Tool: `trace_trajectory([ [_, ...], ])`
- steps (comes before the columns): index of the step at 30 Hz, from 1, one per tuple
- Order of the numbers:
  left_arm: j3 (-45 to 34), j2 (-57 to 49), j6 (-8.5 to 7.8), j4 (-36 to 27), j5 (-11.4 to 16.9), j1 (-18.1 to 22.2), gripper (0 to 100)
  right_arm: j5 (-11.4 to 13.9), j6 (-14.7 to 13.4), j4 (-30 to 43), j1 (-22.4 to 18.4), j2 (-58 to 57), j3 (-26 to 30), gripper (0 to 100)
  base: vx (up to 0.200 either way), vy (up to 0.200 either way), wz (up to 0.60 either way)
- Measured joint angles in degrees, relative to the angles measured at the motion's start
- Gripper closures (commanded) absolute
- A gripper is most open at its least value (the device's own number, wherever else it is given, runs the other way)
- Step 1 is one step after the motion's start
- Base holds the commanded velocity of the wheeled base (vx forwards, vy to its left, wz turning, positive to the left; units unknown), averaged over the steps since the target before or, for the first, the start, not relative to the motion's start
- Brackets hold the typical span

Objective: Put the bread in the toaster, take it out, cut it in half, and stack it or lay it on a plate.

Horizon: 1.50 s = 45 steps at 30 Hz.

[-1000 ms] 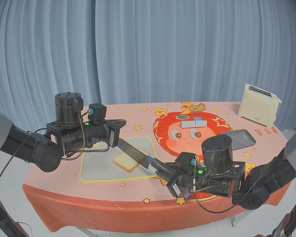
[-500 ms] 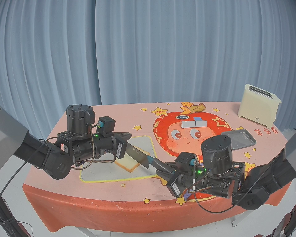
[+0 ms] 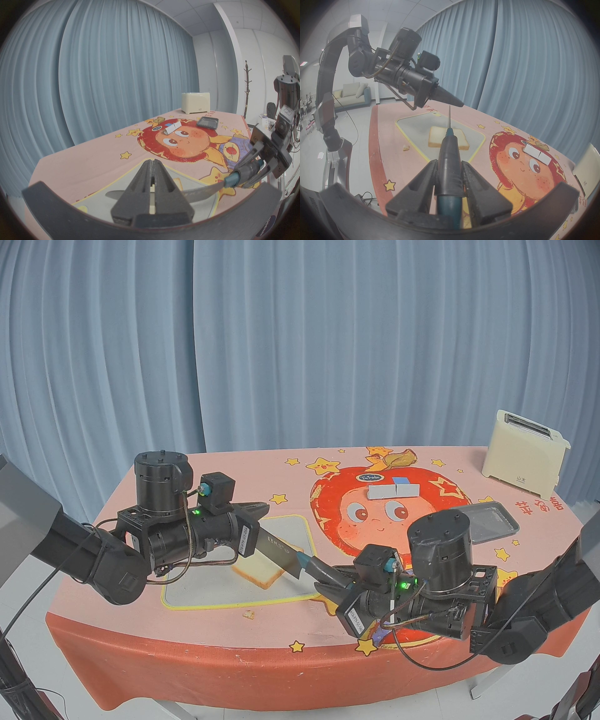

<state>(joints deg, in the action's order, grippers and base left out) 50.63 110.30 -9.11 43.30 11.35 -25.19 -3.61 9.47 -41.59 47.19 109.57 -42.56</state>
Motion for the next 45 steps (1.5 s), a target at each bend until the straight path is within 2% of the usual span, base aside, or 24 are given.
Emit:
trace_trajectory([
  [4,0.8,-0.6,0.05,0.1,0.0,0.1,100,0.0,0.0,1.5,0.3,-0.1,-2.8,100,0.0,0.0,0.0],
  [10,0.7,-2.2,0.07,0.3,0.0,0.3,100,0.0,-0.9,8.5,0.4,-0.3,-10.1,100,0.0,0.0,0.0],
  [14,0.4,-2.6,0.09,0.4,0.1,0.3,100,0.0,-1.2,11.5,0.4,-0.6,-12.3,100,0.0,0.0,0.0],
  [23,-1.2,-2.9,0.02,0.6,0.1,0.4,100,-0.3,-0.9,12.0,0.3,-0.9,-11.8,100,0.0,0.0,0.0],
  [29,-3.1,-2.8,0.0,4.8,0.1,1.6,100,-1.0,-0.9,11.7,0.4,-0.7,-10.1,100,0.0,0.0,0.0],
  [45,-3.5,-2.7,-0.17,5.1,0.3,1.8,100,-1.5,-0.8,11.8,-0.1,0.0,-8.1,100,0.0,0.0,0.0],
])
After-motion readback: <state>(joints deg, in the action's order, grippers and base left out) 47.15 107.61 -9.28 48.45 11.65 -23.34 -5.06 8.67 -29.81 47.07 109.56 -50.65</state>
